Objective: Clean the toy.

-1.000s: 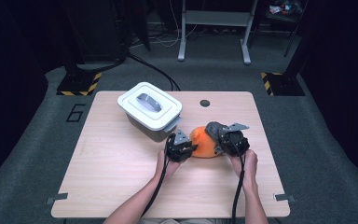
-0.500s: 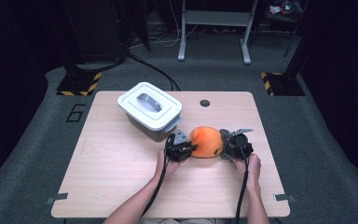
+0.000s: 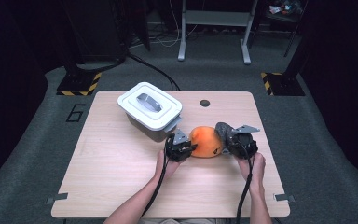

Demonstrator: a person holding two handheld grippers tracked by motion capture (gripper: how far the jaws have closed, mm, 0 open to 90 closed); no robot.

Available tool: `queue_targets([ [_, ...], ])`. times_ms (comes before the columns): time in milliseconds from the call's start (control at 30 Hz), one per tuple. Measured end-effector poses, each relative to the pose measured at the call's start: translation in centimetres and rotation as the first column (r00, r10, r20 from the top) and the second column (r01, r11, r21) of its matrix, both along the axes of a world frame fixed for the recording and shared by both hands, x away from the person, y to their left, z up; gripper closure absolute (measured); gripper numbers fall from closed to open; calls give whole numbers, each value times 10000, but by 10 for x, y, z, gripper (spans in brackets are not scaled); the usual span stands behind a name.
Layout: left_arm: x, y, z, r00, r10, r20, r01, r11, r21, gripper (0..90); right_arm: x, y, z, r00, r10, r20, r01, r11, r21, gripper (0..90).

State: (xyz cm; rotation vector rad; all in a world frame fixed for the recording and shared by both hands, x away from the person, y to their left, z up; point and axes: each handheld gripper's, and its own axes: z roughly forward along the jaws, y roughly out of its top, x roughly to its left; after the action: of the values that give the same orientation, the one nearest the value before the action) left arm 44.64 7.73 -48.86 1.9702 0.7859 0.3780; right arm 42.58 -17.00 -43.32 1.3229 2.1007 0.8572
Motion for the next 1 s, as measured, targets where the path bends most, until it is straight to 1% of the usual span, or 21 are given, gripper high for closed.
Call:
queue_targets([
  [67, 0, 0, 0, 10000, -5, 9, 5, 10000, 4, 753, -1, 11, 2, 9996, 269, -15, -269, 9996, -121, 727],
  [133, 0, 0, 0, 10000, 7, 15, -7, 10000, 7, 751, 2, 21, -3, 9990, 347, -271, -355, 9989, -317, 728],
  [167, 1, 0, 0, 10000, 8, 4, -8, 10000, -19, 749, 6, 24, -6, 9986, 432, -302, -445, 9979, -467, 729],
  [200, 1, 1, 0, 10000, 15, -13, -15, 10000, -53, 745, 7, 26, -9, 9988, 330, -363, -349, 9980, -522, 729],
  [267, 2, 2, 0, 10000, 20, -10, -21, 9999, -126, 728, 10, 26, -11, 9989, 347, -318, -363, 9980, -518, 730],
  [367, 1, 2, 1, 9999, 82, 62, -81, 9998, -168, 625, 12, 24, -11, 9985, 324, -441, -344, 9984, -459, 730],
  [400, 1, 3, 2, 10000, 37, 27, -37, 9998, -183, 586, 13, 24, -11, 9986, 312, -417, -328, 9987, -384, 730],
  [433, 0, 4, 2, 10000, 97, 2, -97, 9998, -195, 546, 13, 23, -11, 9985, 279, -480, -299, 9987, -417, 730],
  [467, 0, 5, 2, 10000, 32, -41, -33, 9998, -218, 515, 14, 21, -12, 9984, 316, -473, -337, 9985, -436, 730],
  [500, 0, 6, 2, 10000, 17, -34, -18, 9999, -158, 484, 15, 21, -12, 9983, 280, -506, -300, 9987, -400, 730],
  [533, -1, 6, 0, 10000, 70, -70, -70, 9999, -104, 460, 16, 20, -13, 9987, 255, -431, -274, 9987, -435, 730],
  [600, -2, 7, -5, 9998, -89, -193, 89, 10000, 3, 424, 17, 18, -14, 9989, 170, -428, -186, 9991, -382, 729],
  [633, -1, 6, -7, 9996, -65, -280, 68, 9999, 106, 409, 18, 16, -13, 9985, 168, -529, -188, 9991, -369, 729],
  [667, -1, 5, -9, 9993, -71, -376, 77, 9999, 141, 399, 18, 16, -13, 9986, 176, -499, -192, 9993, -335, 729],
  [733, 0, 2, -11, 9991, -98, -403, 105, 9998, 182, 422, 19, 15, -14, 9987, 227, -454, -243, 9991, -340, 729],
  [767, 0, 0, -12, 9995, -77, -318, 88, 9994, 334, 446, 18, 16, -13, 9983, 142, -560, -159, 9994, -306, 729],
  [800, 0, -2, -13, 9997, -98, -241, 109, 9987, 489, 491, 19, 16, -14, 9989, 155, -446, -167, 9995, -269, 729],
  [833, -1, -4, -13, 9999, -32, -112, 37, 9987, 500, 544, 19, 16, -13, 9986, 168, -508, -183, 9994, -299, 729],
  [867, 0, -5, -12, 9999, -25, -110, 30, 9986, 523, 603, 19, 16, -13, 9986, 150, -510, -163, 9995, -259, 729],
  [967, 0, -6, -10, 10000, -70, 65, 67, 9988, 492, 719, 19, 14, -12, 9992, 109, -380, -122, 9994, -332, 728],
  [1000, -1, -5, -9, 9998, -173, 11, 173, 9989, 437, 745, 18, 13, -11, 9994, 72, -345, -83, 9995, -321, 728],
])
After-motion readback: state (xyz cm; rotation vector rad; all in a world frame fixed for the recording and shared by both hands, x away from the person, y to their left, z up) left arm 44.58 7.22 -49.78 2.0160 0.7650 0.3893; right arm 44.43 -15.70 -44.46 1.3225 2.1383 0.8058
